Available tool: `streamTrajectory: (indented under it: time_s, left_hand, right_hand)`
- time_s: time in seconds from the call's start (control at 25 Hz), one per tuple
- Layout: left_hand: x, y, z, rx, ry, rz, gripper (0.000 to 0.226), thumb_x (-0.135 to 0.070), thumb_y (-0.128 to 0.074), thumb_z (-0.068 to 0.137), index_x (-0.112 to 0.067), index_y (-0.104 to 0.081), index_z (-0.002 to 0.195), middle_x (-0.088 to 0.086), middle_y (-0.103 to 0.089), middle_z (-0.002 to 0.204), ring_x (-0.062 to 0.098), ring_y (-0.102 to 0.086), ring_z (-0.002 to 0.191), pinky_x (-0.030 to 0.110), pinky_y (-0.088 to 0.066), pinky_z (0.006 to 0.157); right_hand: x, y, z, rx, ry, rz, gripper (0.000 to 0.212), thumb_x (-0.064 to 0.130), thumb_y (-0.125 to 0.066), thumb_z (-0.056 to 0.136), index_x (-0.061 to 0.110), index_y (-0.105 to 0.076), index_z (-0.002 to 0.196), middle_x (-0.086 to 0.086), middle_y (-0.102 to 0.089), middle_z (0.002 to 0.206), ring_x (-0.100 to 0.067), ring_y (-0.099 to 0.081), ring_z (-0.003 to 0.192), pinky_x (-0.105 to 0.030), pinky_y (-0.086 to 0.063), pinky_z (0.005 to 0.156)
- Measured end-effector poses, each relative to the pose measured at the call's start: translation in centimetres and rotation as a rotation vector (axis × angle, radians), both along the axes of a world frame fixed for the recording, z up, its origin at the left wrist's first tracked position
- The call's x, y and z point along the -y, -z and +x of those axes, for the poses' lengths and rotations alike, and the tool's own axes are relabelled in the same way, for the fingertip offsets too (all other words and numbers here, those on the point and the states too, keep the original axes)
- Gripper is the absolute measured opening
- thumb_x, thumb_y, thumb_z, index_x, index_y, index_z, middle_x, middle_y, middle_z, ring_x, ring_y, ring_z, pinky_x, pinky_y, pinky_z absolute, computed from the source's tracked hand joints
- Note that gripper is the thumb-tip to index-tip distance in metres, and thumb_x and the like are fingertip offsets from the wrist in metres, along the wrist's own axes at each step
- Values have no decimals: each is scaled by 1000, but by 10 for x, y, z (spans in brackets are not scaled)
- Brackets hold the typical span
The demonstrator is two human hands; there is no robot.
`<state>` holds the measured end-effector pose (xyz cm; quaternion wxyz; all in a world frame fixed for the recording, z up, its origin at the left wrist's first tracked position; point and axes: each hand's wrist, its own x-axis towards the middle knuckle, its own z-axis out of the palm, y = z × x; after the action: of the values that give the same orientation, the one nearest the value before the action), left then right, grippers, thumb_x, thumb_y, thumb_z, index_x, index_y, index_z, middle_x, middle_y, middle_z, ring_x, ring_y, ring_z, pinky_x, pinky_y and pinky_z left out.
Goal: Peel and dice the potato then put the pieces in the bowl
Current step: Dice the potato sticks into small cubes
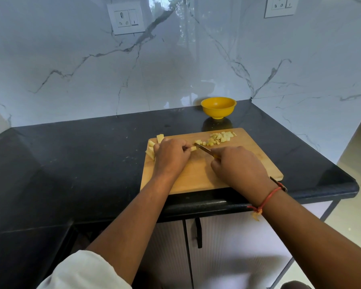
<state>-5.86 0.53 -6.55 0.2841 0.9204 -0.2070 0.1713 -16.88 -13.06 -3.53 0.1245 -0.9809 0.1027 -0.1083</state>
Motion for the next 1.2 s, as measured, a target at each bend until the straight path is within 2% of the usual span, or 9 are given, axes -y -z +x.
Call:
streamTrajectory:
  time_s: [0.2, 0.32, 0.4, 0.52, 0.6, 0.8, 0.96, 1.08, 1.2]
  left_hand:
    - [0, 2, 5, -26, -5, -25, 12, -29, -66, 94, -32, -77, 97, -13, -72, 99, 13, -56, 108, 41, -32, 97]
    - [-1, 3, 8, -35, -2, -19, 11, -29, -67, 94, -32, -77, 93, -13, -72, 94, 15, -58, 105, 42, -33, 95]
    - [-1, 4, 10, -37, 3, -19, 10, -29, -68, 93, -33, -77, 92, -13, -72, 94, 15, -58, 105, 41, -33, 94]
    - [-1, 6, 13, -37, 1, -10, 9, -31, -69, 92, -33, -77, 92, -14, -72, 93, 15, -59, 105, 41, -34, 93]
    - [-1, 7, 14, -41, 3, -24, 8, -31, -70, 91, -33, -78, 91, -14, -72, 92, 15, -59, 105, 43, -35, 94]
    - [1, 6, 11, -29, -1, -41, 11, -30, -69, 91, -31, -78, 84, -13, -72, 86, 14, -61, 101, 42, -36, 93]
    - [0, 8, 13, -21, 3, -55, 11, -31, -69, 91, -31, -78, 85, -13, -73, 88, 14, -61, 101, 43, -35, 95]
    - [-1, 8, 13, -18, 2, -58, 9, -31, -69, 91, -33, -78, 89, -13, -73, 93, 14, -61, 104, 45, -35, 97]
    - [-1, 9, 14, -23, 4, -56, 10, -30, -68, 92, -32, -77, 96, -13, -74, 97, 14, -61, 106, 46, -37, 99]
  right_hand:
    - [-10, 2, 7, 62, -5, 24, 39, 36, -44, 102, 35, -57, 138, 9, -50, 71, -8, -52, 64, -26, -50, 59]
    - [-17, 5, 17, 1, -4, 44, 37, 36, -44, 102, 32, -59, 136, 6, -56, 83, -12, -57, 75, -29, -55, 69]
    - [-18, 7, 23, -34, 6, 68, 35, 36, -45, 103, 28, -62, 132, 4, -60, 89, -13, -58, 79, -29, -53, 71]
    - [-20, 10, 31, -59, 15, 62, 31, 37, -45, 103, 23, -67, 120, 1, -64, 86, -14, -60, 76, -30, -54, 69]
    - [-22, 8, 35, -79, 17, 40, 30, 35, -46, 103, 20, -68, 117, -1, -65, 87, -16, -62, 78, -32, -56, 74]
    - [-22, 7, 31, -140, 23, 25, 29, 25, -48, 100, 22, -64, 125, -3, -63, 96, -20, -62, 88, -37, -57, 85]
    - [-17, 9, 11, -124, 3, -9, 38, 20, -47, 100, 32, -57, 135, 1, -58, 97, -16, -52, 84, -33, -52, 78]
    - [-14, 5, 0, -127, -4, -78, 39, 20, -46, 102, 36, -52, 137, 3, -48, 90, -17, -50, 82, -32, -47, 70]
    - [-12, 1, -2, -93, 1, -61, 45, 22, -44, 103, 39, -45, 145, -1, -61, 102, -20, -59, 90, -33, -51, 73]
